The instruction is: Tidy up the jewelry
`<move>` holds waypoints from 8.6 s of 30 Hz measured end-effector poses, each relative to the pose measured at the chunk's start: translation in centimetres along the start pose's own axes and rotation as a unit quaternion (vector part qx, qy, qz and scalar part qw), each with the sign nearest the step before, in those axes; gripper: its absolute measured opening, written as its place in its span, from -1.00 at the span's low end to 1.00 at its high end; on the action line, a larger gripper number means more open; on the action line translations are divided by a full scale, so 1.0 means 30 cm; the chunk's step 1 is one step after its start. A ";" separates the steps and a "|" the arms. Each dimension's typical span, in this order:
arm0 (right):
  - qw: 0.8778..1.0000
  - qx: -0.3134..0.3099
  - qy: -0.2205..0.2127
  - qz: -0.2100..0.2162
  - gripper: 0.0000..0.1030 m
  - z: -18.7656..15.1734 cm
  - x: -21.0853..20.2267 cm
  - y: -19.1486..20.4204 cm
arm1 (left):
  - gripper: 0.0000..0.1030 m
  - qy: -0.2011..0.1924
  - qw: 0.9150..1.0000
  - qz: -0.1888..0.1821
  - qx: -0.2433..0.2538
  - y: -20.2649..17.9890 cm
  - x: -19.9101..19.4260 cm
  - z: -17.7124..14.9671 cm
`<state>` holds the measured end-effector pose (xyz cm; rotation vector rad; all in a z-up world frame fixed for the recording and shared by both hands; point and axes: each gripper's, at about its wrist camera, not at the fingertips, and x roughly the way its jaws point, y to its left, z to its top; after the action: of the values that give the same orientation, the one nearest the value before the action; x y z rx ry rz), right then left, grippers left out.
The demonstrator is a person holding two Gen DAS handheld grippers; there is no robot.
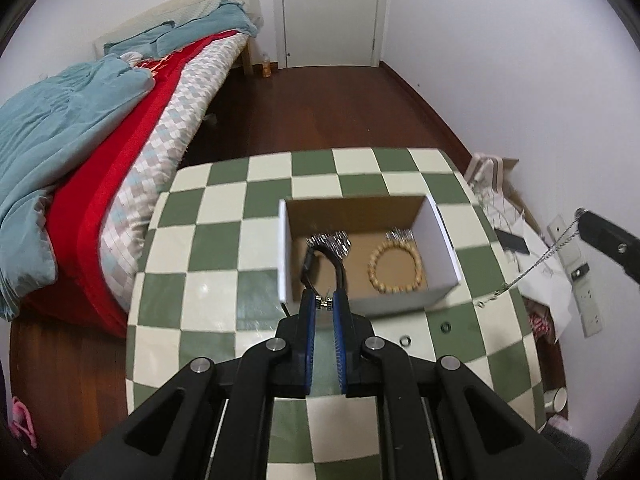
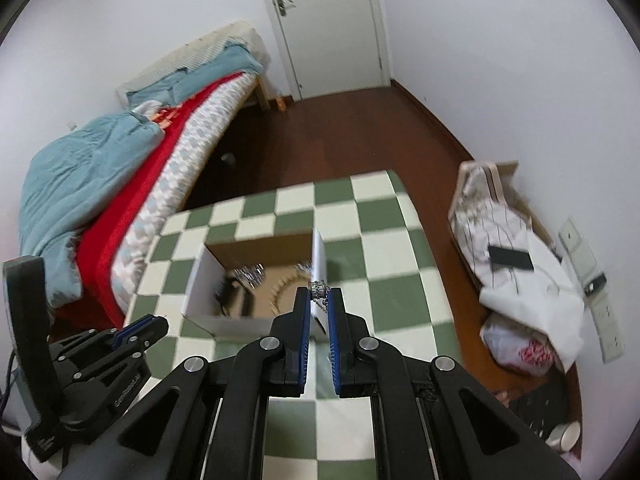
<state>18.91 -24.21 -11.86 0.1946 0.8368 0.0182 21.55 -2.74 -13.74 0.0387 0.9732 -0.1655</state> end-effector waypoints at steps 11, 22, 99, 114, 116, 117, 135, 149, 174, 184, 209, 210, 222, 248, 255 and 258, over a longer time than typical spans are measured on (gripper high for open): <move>0.999 -0.031 -0.004 0.033 -0.82 0.188 0.064 0.147 | -0.88 0.037 0.998 -0.036 -0.017 0.069 0.114 0.155; 0.995 -0.034 0.086 0.027 -0.82 0.196 0.431 0.200 | -0.86 0.135 0.987 -0.079 -0.030 0.073 0.393 0.201; 0.996 0.018 0.076 -0.031 -0.03 -0.303 0.270 -0.015 | 0.99 -0.021 0.972 0.234 -0.012 0.097 0.098 -0.227; 0.992 -0.068 0.072 -0.076 -0.76 -0.395 0.571 0.026 | 0.99 0.031 0.975 0.222 -0.005 0.080 0.242 -0.273; 0.991 -0.080 0.071 -0.084 -0.75 -0.397 0.570 0.043 | 0.99 0.032 0.976 0.213 -0.002 0.064 0.248 -0.271; 0.992 -0.074 0.071 -0.077 -0.75 -0.398 0.567 0.039 | 0.99 0.032 0.978 0.208 -0.001 0.055 0.251 -0.270; 0.994 0.045 0.052 -0.089 -0.75 -0.377 0.401 -0.214 | 0.72 0.074 0.993 0.065 0.070 -0.306 0.427 -0.252; 0.993 0.066 0.046 -0.091 -0.75 -0.383 0.391 -0.246 | -0.80 0.071 0.995 0.010 0.075 -0.338 0.425 -0.228; 1.000 0.025 -0.018 0.004 -0.75 -0.094 0.307 0.042 | -0.80 -0.040 0.998 0.044 -0.004 -0.017 0.146 0.067; 0.998 0.031 0.023 0.039 -0.75 0.003 0.462 0.055 | -0.80 -0.002 1.000 0.017 -0.021 0.009 0.252 0.133; 0.989 0.096 0.093 0.058 0.09 0.047 0.506 0.000 | 0.99 0.028 0.996 -0.004 -0.089 0.157 0.241 0.195; 0.990 0.090 0.095 0.044 0.27 0.045 0.500 0.004 | 0.99 0.026 0.996 0.006 -0.083 0.159 0.235 0.189; 0.989 -0.013 0.127 -0.078 1.00 -0.008 0.420 0.087 | 0.99 0.014 0.996 0.084 -0.040 0.154 0.135 0.095; 0.994 -0.038 0.016 -0.103 1.00 -0.041 -0.333 0.227 | 0.99 -0.098 0.992 0.073 -0.039 0.116 -0.578 -0.047; 0.993 -0.047 -0.016 -0.104 1.00 -0.067 -0.551 0.266 | 0.99 -0.118 0.991 0.044 -0.037 0.100 -0.741 -0.103; 0.993 -0.050 -0.032 -0.104 1.00 -0.076 -0.636 0.283 | 0.99 -0.126 0.991 0.039 -0.034 0.092 -0.789 -0.124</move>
<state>4.95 -17.26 2.20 0.0123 0.7877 -0.1399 5.90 3.29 3.59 -0.0059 0.7230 -0.0628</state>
